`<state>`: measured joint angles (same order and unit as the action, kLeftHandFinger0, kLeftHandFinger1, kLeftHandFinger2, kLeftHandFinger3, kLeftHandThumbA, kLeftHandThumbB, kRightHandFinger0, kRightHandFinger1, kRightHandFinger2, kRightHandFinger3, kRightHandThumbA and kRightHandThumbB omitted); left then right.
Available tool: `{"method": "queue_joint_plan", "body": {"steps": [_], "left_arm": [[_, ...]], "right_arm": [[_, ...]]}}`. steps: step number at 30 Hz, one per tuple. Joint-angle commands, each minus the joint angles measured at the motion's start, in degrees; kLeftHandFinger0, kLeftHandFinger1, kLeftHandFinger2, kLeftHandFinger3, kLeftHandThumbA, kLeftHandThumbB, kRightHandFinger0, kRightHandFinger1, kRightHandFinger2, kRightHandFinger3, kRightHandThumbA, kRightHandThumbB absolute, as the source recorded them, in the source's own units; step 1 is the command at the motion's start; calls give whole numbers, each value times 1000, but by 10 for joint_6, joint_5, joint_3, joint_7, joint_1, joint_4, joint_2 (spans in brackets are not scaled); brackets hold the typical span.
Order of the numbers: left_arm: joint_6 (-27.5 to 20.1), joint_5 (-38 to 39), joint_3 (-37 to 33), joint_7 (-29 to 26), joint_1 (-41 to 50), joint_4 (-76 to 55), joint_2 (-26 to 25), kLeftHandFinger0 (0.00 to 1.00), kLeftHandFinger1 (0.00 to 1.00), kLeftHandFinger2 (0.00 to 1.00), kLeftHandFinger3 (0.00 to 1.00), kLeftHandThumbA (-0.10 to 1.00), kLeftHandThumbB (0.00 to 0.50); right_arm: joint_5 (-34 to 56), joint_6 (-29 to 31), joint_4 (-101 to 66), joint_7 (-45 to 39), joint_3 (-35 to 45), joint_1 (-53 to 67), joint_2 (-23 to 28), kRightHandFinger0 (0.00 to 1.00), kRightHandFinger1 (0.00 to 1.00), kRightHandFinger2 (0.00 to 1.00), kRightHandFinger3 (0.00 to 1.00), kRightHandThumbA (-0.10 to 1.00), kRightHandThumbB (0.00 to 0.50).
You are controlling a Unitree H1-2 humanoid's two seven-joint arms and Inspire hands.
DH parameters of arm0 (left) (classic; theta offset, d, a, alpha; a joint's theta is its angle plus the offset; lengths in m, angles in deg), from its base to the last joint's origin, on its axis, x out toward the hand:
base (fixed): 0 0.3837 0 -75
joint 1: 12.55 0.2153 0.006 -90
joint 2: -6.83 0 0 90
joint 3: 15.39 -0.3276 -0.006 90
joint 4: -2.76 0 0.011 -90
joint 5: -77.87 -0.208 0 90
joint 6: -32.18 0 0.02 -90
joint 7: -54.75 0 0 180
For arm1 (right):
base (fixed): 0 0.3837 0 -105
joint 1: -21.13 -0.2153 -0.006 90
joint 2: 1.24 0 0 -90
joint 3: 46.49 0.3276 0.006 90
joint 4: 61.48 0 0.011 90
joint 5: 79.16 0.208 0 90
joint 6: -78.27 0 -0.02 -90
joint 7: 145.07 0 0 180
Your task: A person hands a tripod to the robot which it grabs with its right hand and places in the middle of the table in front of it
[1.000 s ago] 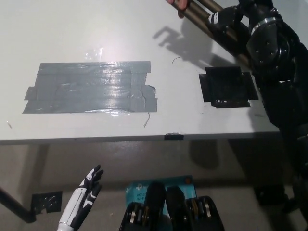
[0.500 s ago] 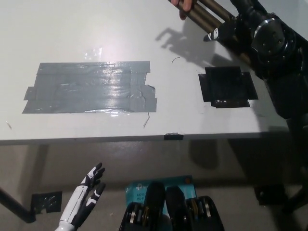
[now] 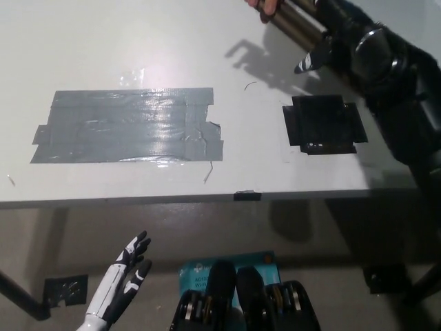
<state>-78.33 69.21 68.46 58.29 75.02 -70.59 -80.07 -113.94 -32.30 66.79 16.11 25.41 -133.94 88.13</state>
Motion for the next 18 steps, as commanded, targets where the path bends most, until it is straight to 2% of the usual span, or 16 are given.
{"method": "queue_joint_plan", "body": {"steps": [1,2,4,5,6,7,8,9,10,11,12,14,15,16,17,18], "left_arm": [[-6,-5,3,-1,-9,-15,-1,1000,1000,1000,1000,900,247],[-6,-6,3,-2,-9,-15,-1,1000,1000,1000,1000,900,247],[-5,-6,3,-1,-8,-17,-2,1000,1000,1000,1000,902,247],[-5,-4,4,0,-9,-16,-3,1000,1000,1000,1000,903,250],[-6,-4,3,0,-9,-16,-3,1000,1000,1000,1000,904,251],[-2,-6,3,1,-10,-18,-3,1000,1000,1000,1000,912,257],[-2,-5,3,2,-12,-17,-4,1000,1000,1000,1000,915,259],[-3,-6,4,0,-15,-16,-4,1000,1000,1000,1000,917,259],[-2,-5,4,1,-16,-16,-4,1000,1000,1000,1000,917,260],[0,-5,4,2,-17,-18,-5,1000,1000,1000,1000,918,260],[0,-6,3,2,-17,-19,-5,1000,1000,1000,1000,919,257],[-1,-7,3,1,-16,-19,-5,1000,1000,1000,1000,920,255],[-4,-7,3,1,-18,-16,-5,1000,1000,1000,1000,920,248],[-4,-7,3,2,-19,-16,-6,1000,1000,1000,1000,921,247],[-4,-6,3,2,-20,-16,-6,1000,1000,1000,1000,921,248],[-4,-7,2,1,-20,-14,-5,1000,1000,1000,1000,925,254]], "right_arm": [[-34,9,49,33,-35,-46,-2,1000,1000,1000,1000,700,484],[-33,10,51,35,-38,-47,-2,1000,1000,1000,1000,697,482],[-37,13,68,46,-51,-49,-6,1000,1000,1000,1000,528,451],[-43,11,80,63,-57,-49,-11,651,702,816,1000,251,365],[-46,10,89,77,-61,-48,-14,507,554,645,894,159,315],[-51,17,91,96,-65,-43,-13,146,238,389,659,-61,272],[-57,26,100,120,-69,-41,-13,28,204,358,477,-98,252],[-61,32,113,145,-72,-40,-14,32,223,391,503,-100,243],[-63,39,122,167,-74,-40,-15,76,284,430,473,-100,238],[-62,45,129,183,-72,-40,-16,87,293,445,471,-100,237],[-59,50,133,199,-69,-38,-16,32,240,386,409,-100,224],[-56,58,138,217,-64,-37,-16,2,260,426,322,-100,203],[-54,66,141,231,-62,-37,-16,1,302,500,303,-100,199],[-53,70,142,238,-60,-38,-15,60,423,649,350,-100,193],[-52,74,143,246,-58,-39,-16,115,569,874,422,-100,210],[-53,79,142,258,-57,-38,-15,160,707,1000,591,-100,219]]}}
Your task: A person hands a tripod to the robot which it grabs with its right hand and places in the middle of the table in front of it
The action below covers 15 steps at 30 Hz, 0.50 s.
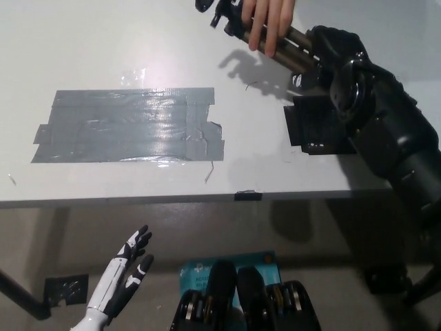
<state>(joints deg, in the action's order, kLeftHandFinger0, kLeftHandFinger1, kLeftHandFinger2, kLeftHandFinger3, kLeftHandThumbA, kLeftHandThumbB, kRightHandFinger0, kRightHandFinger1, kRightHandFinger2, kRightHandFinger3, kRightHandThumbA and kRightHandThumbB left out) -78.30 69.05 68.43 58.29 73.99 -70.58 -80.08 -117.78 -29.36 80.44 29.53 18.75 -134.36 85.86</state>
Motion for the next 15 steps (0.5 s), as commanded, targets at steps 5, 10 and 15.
{"method": "queue_joint_plan", "body": {"steps": [5,10,15], "left_arm": [[-1,-9,3,-1,-10,-15,-5,1000,1000,1000,1000,934,262],[-2,-8,3,0,-13,-13,-5,1000,1000,1000,1000,933,257],[-2,-11,3,-3,-16,-11,-3,1000,1000,1000,1000,943,276]], "right_arm": [[-16,82,3,164,10,-34,10,239,792,1000,1000,-100,155],[-21,87,-19,169,8,-32,15,210,665,1000,733,-100,196],[-28,95,-33,168,-2,-29,19,156,613,996,468,-100,185]]}}
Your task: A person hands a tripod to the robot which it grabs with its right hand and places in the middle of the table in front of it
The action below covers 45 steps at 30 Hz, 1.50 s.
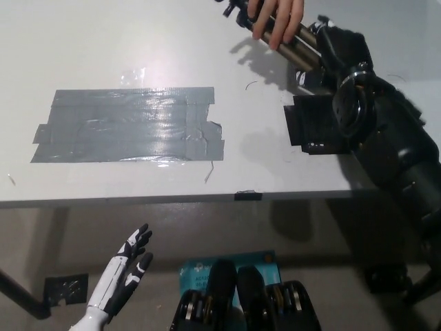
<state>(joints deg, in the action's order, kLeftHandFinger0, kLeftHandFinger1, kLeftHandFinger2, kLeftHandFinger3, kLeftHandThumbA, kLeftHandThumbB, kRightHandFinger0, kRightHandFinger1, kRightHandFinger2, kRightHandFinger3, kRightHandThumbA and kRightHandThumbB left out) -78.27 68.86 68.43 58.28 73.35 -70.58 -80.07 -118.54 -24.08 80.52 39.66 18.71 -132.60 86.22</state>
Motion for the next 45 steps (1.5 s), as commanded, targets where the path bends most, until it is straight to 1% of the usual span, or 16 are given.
{"method": "queue_joint_plan", "body": {"steps": [1,3,5,7,8,13,16,20,28,29,30,31,32,34,38,45], "left_arm": [[-1,-10,3,-3,-10,-12,-4,1000,1000,1000,1000,948,279],[3,-10,3,-2,-9,-16,-4,1000,1000,1000,1000,951,281],[1,-11,3,-2,-13,-14,-3,1000,1000,1000,1000,950,274],[2,-16,3,-3,-14,-15,-4,1000,1000,1000,1000,953,274],[0,-16,3,-3,-14,-14,-4,1000,1000,1000,1000,953,272],[-7,-13,3,-1,-21,-4,-5,1000,1000,1000,1000,947,269],[-3,-13,3,-1,-19,-7,-4,1000,1000,1000,1000,943,267],[-3,-12,3,0,-20,-5,-4,1000,1000,1000,1000,932,263],[-1,-14,2,0,-24,-3,-4,1000,1000,1000,1000,935,256],[-2,-13,2,1,-24,-3,-4,1000,1000,1000,1000,935,255],[0,-13,1,1,-26,-3,-3,1000,1000,1000,1000,935,256],[2,-13,1,2,-26,-3,-3,1000,1000,1000,1000,936,257],[3,-11,2,2,-26,-3,-2,1000,1000,1000,1000,935,260],[2,-11,2,2,-26,-3,-3,1000,1000,1000,1000,939,270],[3,-12,1,1,-31,-1,-2,1000,1000,1000,1000,943,271],[3,-12,2,1,-35,0,-2,1000,1000,1000,1000,943,266]], "right_arm": [[-21,44,-36,67,-2,-45,15,163,645,1000,491,-100,178],[-19,59,-41,60,-5,-39,17,216,761,1000,630,-100,162],[-14,73,-56,42,-8,-29,23,247,757,1000,740,-100,178],[-18,78,-69,28,-18,-18,28,192,653,1000,655,-100,187],[-17,78,-74,23,-19,-15,29,124,566,920,611,-100,226],[-22,85,-91,11,-33,12,43,22,488,889,655,-100,206],[-17,91,-90,7,-33,22,47,9,485,897,658,-100,197],[-15,113,-95,-4,-41,42,59,92,650,1000,816,-100,195],[-16,167,-46,9,-54,63,62,123,644,1000,883,-100,194],[-12,167,-42,-1,-54,64,62,215,658,957,918,57,245],[-2,164,-40,-31,-52,63,63,427,820,1000,1000,250,312],[5,161,-41,-55,-52,62,64,503,803,983,1000,323,329],[21,147,-53,-111,-51,61,67,1000,1000,1000,1000,521,387],[45,137,-72,-169,-44,63,73,1000,1000,1000,1000,622,494],[70,128,-109,-202,-26,70,83,1000,1000,1000,1000,774,500],[138,88,-240,-276,27,71,106,1000,1000,1000,1000,860,500]]}}
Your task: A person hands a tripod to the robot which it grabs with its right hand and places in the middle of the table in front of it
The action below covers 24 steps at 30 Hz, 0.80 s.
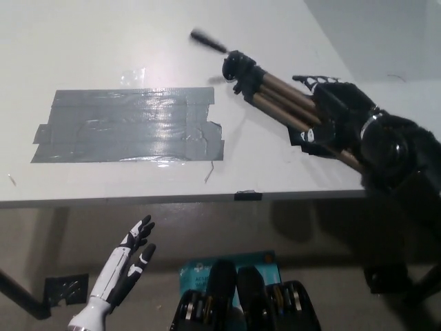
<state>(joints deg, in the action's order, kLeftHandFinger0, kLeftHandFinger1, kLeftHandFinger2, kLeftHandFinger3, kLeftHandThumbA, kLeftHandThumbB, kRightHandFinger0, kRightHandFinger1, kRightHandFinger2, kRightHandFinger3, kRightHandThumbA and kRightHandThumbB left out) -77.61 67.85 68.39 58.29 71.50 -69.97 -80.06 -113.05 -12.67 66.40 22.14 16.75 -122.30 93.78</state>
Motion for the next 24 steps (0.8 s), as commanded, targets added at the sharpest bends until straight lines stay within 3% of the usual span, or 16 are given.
{"method": "queue_joint_plan", "body": {"steps": [1,3,7,8,9,15,17,18,19,21,24], "left_arm": [[-3,-2,2,1,-17,-6,-3,1000,1000,1000,1000,944,267],[4,-2,2,2,-16,-9,-3,1000,1000,1000,1000,953,285],[6,5,2,7,-16,-9,-3,1000,1000,1000,1000,945,275],[1,4,2,6,-17,-6,-4,1000,1000,1000,1000,943,270],[0,4,2,5,-17,-6,-3,1000,1000,1000,1000,942,269],[-2,-2,2,2,-26,-5,-5,1000,1000,1000,1000,940,259],[-3,-3,1,3,-32,-2,-5,1000,1000,1000,1000,941,257],[-4,-3,1,3,-34,0,-5,1000,1000,1000,1000,943,257],[-3,-3,0,4,-36,0,-5,1000,1000,1000,1000,944,256],[-4,-3,1,4,-36,0,-7,1000,1000,1000,1000,945,256],[-8,5,0,9,-31,2,-7,1000,1000,1000,1000,939,254]], "right_arm": [[90,-26,-115,-104,56,-32,33,1000,1000,1000,1000,876,500],[106,-25,-157,-105,78,-34,40,1000,1000,1000,1000,907,500],[117,-14,-239,-70,132,-45,42,1000,1000,1000,1000,953,500],[132,-15,-265,-61,155,-48,37,1000,1000,1000,1000,880,500],[137,-13,-272,-60,163,-48,34,1000,1000,1000,1000,876,500],[149,-71,-444,-61,224,-26,29,1000,1000,1000,1000,964,496],[147,-92,-542,-66,230,13,20,1000,1000,1000,1000,996,446],[144,-98,-576,-69,230,28,19,1000,1000,1000,1000,1000,488],[149,-95,-605,-66,230,45,12,1000,1000,1000,1000,1000,422],[174,-103,-674,-62,229,92,-11,1000,1000,1000,1000,945,402],[180,-117,-758,-44,222,192,-50,1000,1000,1000,1000,1000,372]]}}
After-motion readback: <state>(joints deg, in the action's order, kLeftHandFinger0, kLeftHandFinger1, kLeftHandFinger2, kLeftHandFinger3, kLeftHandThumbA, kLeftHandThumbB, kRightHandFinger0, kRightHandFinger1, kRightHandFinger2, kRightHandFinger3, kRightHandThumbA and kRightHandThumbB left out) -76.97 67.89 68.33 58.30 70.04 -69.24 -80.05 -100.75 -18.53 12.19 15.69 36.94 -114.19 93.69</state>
